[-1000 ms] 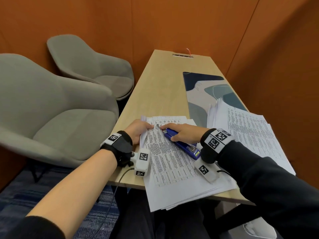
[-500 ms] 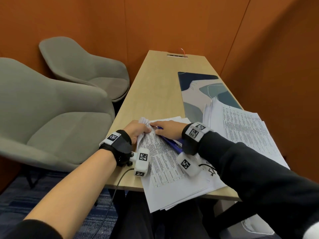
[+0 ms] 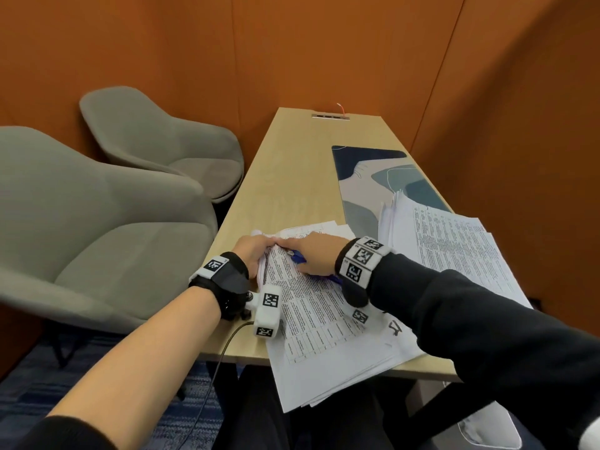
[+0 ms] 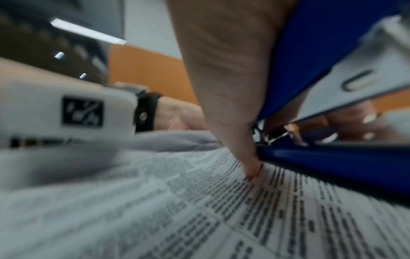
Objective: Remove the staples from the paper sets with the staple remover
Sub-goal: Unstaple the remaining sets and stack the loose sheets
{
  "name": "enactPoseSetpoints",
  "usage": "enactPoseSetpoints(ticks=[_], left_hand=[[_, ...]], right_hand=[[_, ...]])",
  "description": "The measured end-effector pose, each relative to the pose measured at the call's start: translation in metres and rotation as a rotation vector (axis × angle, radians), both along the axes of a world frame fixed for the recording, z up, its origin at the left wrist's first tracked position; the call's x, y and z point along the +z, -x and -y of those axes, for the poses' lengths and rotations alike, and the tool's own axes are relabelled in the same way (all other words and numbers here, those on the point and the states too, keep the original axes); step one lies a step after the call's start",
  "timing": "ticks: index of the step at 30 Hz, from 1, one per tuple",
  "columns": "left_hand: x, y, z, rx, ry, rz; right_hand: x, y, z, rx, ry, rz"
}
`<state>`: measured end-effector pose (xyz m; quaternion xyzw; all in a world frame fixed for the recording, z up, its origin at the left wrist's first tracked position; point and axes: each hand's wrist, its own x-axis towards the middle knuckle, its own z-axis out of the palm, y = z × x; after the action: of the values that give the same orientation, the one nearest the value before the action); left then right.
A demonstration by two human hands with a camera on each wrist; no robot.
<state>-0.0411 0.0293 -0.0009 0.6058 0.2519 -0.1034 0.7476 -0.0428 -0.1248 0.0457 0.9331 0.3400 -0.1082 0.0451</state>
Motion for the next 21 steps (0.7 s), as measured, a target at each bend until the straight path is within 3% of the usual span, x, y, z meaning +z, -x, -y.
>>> enactPoseSetpoints(ticks=[5,7,9,11,14,18,21], left_hand=[[0.004,-0.003,-0.003,-0.023,-0.081,-0.062],[0.005,-0.006,-0.006,-0.042,-0.134,-0.080],[0.011,-0.008,-0.009,-0.085,-0.217,-0.089],[0.018,-0.009,-0.016,-0.132,-0.267,-0.085],[0.026,-0.004,-0.039,-0.194,-0.151,-0.127],[0.027,0.017,-0.062,-0.338,-0.107,-0.121],[0.019,0.027,-0.054,-0.415,-0.287,-0.081]], right_hand=[[0.005,0.022,-0.018,0.161,0.358,0.428],[0.006,0.027,-0.023,0.205,0.482,0.505],[0.007,0.026,-0.025,0.203,0.464,0.486],[0.007,0.015,-0.017,0.075,0.220,0.314],[0.019,-0.007,0.022,-0.193,-0.356,0.012],[0.043,-0.019,0.120,-0.810,-1.282,-0.291],[0.045,-0.010,0.204,-1.217,-1.599,-0.415]])
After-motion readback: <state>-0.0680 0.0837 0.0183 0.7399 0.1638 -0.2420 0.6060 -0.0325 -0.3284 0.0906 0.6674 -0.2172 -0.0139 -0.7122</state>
